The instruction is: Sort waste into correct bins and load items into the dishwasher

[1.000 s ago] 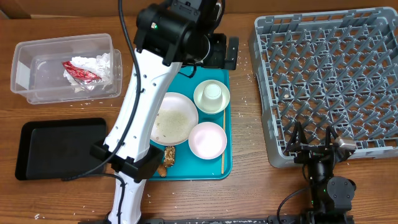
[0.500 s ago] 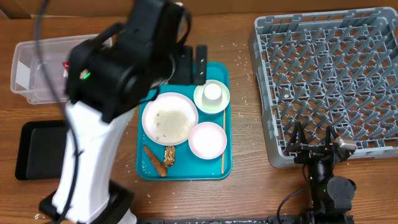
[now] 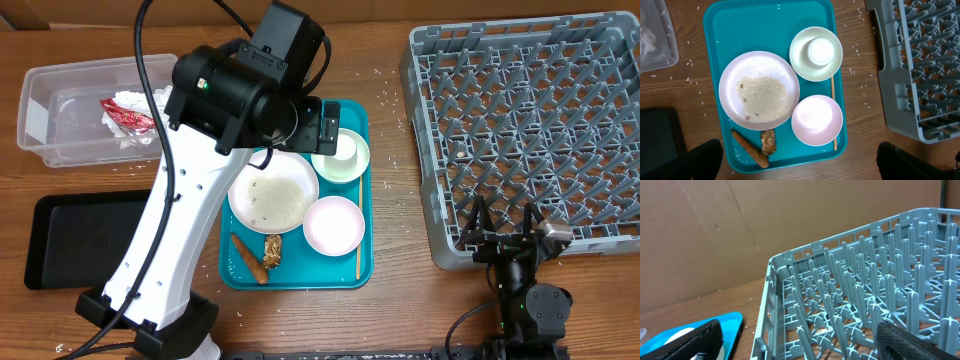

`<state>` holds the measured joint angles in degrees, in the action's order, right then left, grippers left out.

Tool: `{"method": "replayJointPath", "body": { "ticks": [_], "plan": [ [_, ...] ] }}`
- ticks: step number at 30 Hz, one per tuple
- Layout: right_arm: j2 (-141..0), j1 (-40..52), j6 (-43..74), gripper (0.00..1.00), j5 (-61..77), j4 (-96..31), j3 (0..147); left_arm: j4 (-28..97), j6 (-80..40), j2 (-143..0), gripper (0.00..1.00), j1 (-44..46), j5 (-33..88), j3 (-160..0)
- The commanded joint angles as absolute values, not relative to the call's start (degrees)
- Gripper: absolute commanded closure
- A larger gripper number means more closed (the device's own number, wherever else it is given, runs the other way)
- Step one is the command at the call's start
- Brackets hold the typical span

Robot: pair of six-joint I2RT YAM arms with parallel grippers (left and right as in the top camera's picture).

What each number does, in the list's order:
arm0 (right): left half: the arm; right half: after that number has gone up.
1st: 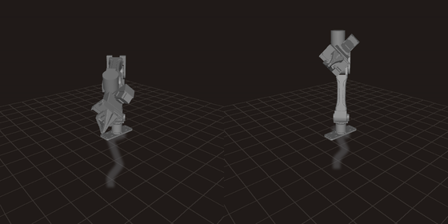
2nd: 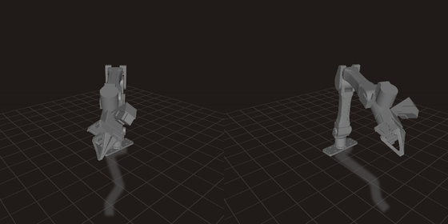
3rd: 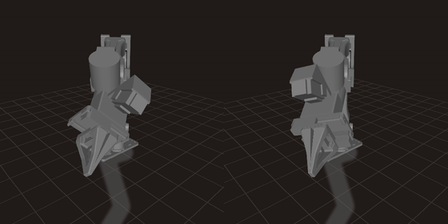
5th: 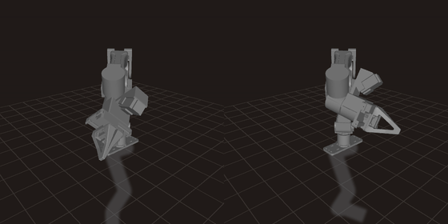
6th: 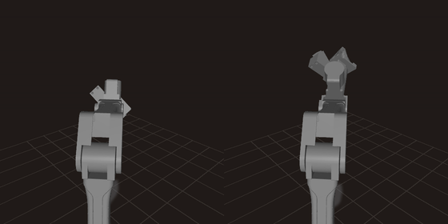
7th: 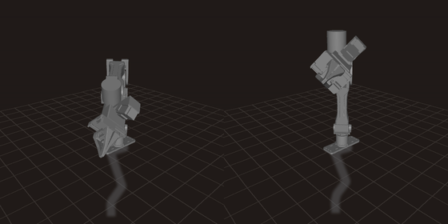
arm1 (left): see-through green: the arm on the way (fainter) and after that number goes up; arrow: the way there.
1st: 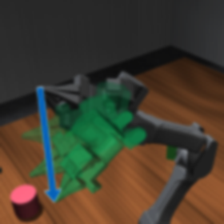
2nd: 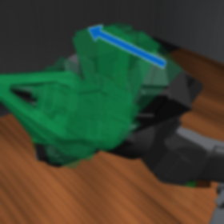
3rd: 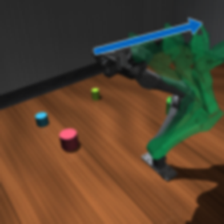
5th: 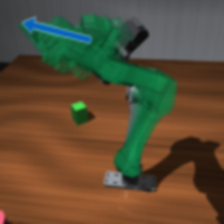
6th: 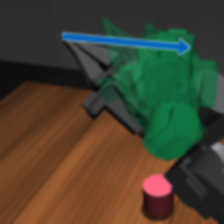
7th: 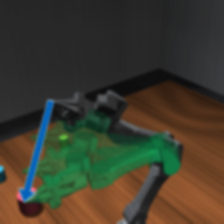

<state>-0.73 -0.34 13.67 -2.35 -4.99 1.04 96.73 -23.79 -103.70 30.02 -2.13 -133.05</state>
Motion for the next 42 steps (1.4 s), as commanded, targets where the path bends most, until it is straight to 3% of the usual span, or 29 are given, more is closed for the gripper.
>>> {"method": "replayJointPath", "body": {
  "ticks": [1,42],
  "plan": [
    [-0.19,-0.38,13.54,0.0,-2.68,-4.62,0.47,96.82,-24.23,-103.48,0.0,30.41,-1.26,-132.79],
    [-0.19,-0.38,13.54,0.0,-2.68,-4.62,0.47,96.82,-24.03,-103.5,0.0,29.36,-12.62,-132.7]
  ]
}}
